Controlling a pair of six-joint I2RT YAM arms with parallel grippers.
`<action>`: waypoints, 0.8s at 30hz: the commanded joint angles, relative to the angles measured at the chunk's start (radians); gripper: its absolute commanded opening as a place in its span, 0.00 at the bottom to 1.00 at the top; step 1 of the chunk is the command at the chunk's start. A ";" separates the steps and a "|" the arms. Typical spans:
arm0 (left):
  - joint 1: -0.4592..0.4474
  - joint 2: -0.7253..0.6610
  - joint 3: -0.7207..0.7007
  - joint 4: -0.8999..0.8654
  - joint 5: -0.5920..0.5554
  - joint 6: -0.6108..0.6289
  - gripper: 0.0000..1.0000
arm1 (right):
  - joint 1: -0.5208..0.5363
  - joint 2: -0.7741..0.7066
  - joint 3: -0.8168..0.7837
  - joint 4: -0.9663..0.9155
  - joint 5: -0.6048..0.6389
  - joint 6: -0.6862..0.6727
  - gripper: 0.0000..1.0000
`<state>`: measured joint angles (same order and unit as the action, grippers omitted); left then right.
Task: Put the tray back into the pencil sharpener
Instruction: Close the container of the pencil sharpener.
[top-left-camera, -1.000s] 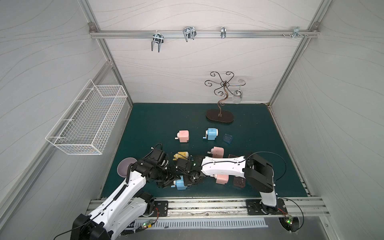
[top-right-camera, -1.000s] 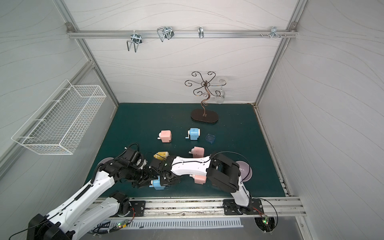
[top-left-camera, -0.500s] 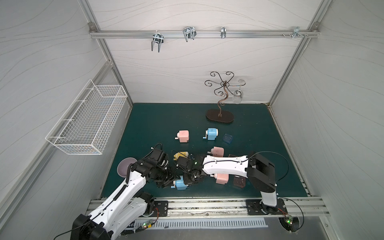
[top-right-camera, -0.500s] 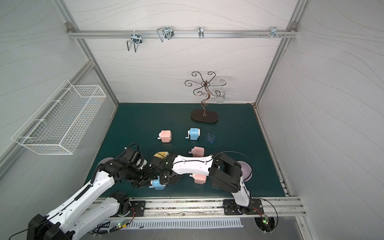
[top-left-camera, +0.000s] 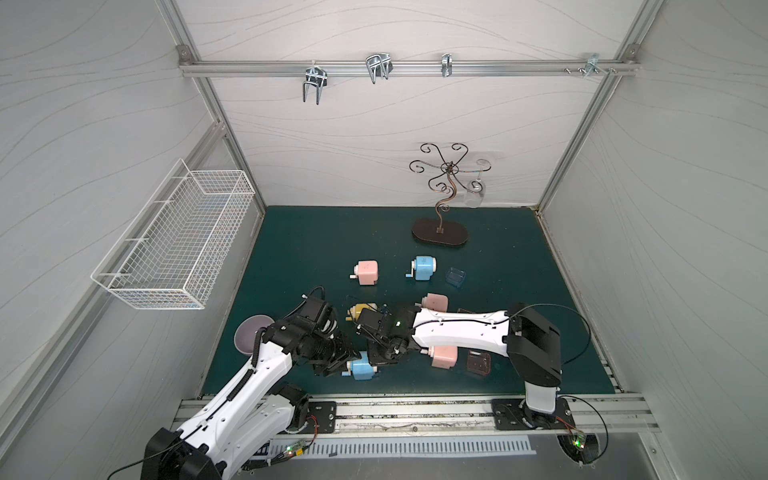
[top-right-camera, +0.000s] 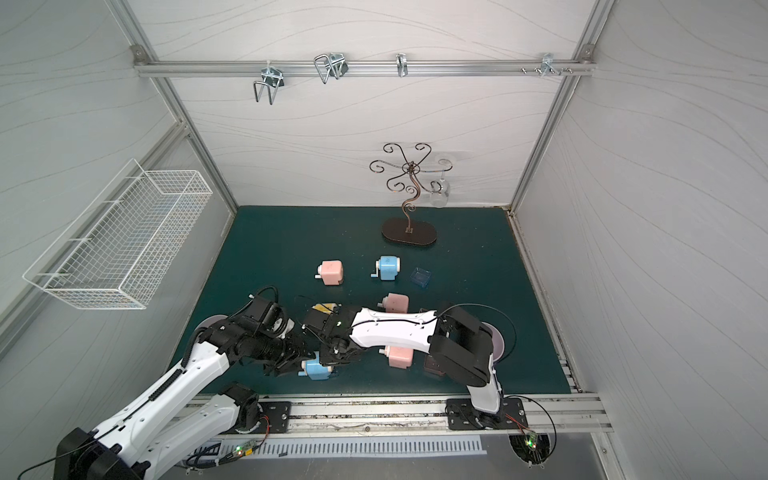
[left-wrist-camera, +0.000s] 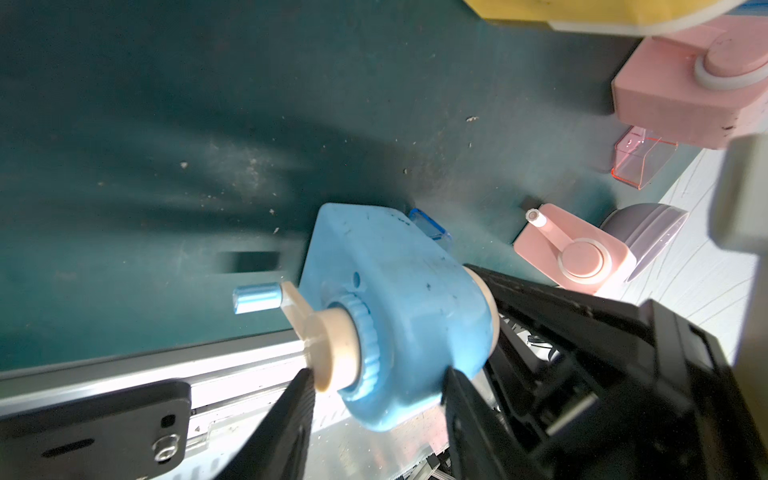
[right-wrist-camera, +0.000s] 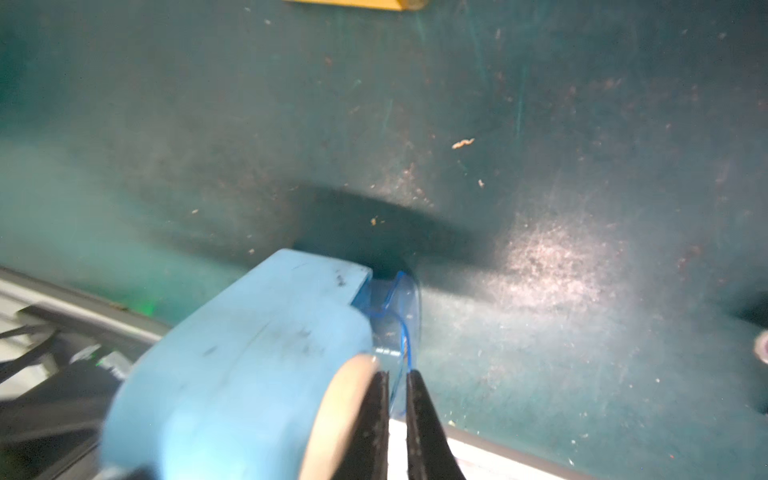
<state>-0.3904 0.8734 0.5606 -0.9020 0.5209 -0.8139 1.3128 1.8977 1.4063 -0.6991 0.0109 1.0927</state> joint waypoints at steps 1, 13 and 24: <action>0.001 0.015 0.015 -0.003 -0.018 0.013 0.53 | -0.012 -0.069 -0.025 0.032 0.006 0.008 0.14; 0.001 0.013 0.015 -0.009 -0.021 0.015 0.53 | -0.066 -0.149 -0.157 0.044 0.000 0.033 0.13; 0.001 0.012 0.016 -0.010 -0.022 0.012 0.53 | -0.081 -0.117 -0.265 0.181 -0.101 0.001 0.00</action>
<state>-0.3904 0.8734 0.5606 -0.8989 0.5209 -0.8139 1.2377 1.7687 1.1599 -0.5697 -0.0387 1.0996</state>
